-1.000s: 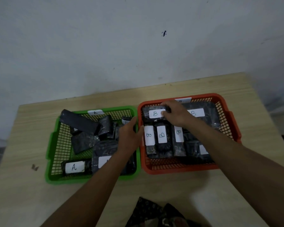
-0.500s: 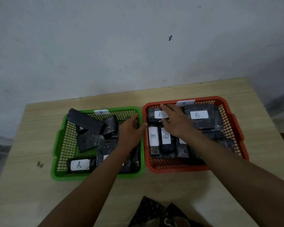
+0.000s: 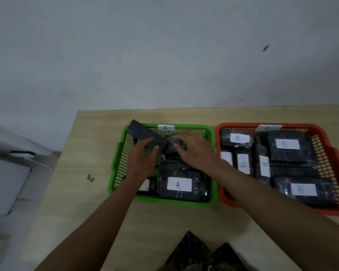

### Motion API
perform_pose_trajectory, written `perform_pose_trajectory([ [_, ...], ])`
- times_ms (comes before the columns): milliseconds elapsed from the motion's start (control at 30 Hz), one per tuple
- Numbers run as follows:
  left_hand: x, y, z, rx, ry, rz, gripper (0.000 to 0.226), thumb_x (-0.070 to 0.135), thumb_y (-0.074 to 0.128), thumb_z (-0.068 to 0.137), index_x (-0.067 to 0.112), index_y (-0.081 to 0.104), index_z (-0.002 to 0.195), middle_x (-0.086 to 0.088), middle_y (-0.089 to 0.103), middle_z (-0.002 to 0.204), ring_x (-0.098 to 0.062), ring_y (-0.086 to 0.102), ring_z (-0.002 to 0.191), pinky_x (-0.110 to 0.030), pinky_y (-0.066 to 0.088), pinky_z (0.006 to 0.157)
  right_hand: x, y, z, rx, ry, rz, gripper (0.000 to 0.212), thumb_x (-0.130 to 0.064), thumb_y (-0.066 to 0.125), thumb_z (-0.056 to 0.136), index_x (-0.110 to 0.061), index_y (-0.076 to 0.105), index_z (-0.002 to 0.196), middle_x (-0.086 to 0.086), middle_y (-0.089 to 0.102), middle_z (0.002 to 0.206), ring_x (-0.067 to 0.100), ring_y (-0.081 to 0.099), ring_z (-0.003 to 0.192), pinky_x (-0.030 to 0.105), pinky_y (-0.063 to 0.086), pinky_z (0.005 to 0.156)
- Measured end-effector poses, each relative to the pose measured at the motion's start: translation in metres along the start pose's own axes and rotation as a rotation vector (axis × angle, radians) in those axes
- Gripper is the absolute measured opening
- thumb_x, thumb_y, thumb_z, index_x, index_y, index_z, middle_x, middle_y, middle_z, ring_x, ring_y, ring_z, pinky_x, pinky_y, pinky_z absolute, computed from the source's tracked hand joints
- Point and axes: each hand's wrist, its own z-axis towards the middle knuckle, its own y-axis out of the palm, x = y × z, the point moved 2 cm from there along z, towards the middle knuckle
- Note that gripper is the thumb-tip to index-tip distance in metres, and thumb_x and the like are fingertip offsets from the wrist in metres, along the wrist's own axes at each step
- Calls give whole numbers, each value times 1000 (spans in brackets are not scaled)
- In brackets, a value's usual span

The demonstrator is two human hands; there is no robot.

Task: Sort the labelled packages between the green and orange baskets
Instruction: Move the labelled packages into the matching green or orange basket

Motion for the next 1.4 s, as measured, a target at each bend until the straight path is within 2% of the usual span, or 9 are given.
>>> perform_pose_trajectory([
  [300,-71,-49,24,26,-23,115,54,21,63,92,10,46,143,-14,47,146,-30,42,135,-41,39,110,-51,82,54,-68,90,-55,58,-34,64,92,-19,44,144,8,47,144,28,46,128,42,46,100],
  [467,-84,-44,36,-9,-24,17,53,18,59,95,12,41,145,-12,50,143,-27,47,130,-22,31,98,-51,103,67,-29,124,-135,64,-25,70,86,-17,42,143,10,47,139,31,49,121,43,48,94],
  [567,-88,-42,39,-20,2,-20,50,14,56,95,12,44,144,-10,55,138,-26,51,126,-26,38,100,-46,108,68,-17,119,-117,57,-23,69,85,-19,47,138,8,49,135,29,52,116,38,49,86],
  [700,-81,-46,43,9,33,-97,48,22,53,99,10,44,144,-9,54,140,-21,50,127,-26,40,101,-50,105,64,-45,158,254,37,-27,57,92,-23,56,128,-1,61,120,16,59,102,29,50,81],
  [867,-70,-52,55,-14,-205,-464,53,50,58,92,27,50,139,14,60,123,19,55,101,-4,46,82,-65,93,57,-23,599,852,31,-33,36,103,-29,67,103,-9,59,103,2,60,87,22,49,65],
  [1033,-67,-54,61,-35,-365,-739,28,29,75,84,22,68,110,0,71,106,-18,69,96,-43,60,84,-71,82,46,-47,593,977,32,-29,40,101,-26,72,103,6,69,111,24,66,98,33,52,76],
  [1167,-64,-55,54,-15,-389,-782,36,25,79,81,13,65,112,-10,70,106,-25,71,95,-39,62,75,-62,74,35,-41,500,902,21,-27,64,92,-28,70,112,2,70,108,18,69,92,26,56,70],
  [1300,-49,-45,48,-89,-297,-675,33,27,76,83,18,65,112,-5,70,109,-17,69,93,-37,61,77,-53,61,19,-65,429,687,40,-33,76,83,-33,64,122,-15,65,109,-1,64,93,10,52,65],
  [1400,-24,-26,43,-168,-265,-684,32,35,72,86,27,62,116,-1,69,113,-9,70,92,-27,61,71,-37,41,-3,35,434,644,31,-30,74,85,-36,64,114,-17,67,105,1,65,94,20,55,74],
])
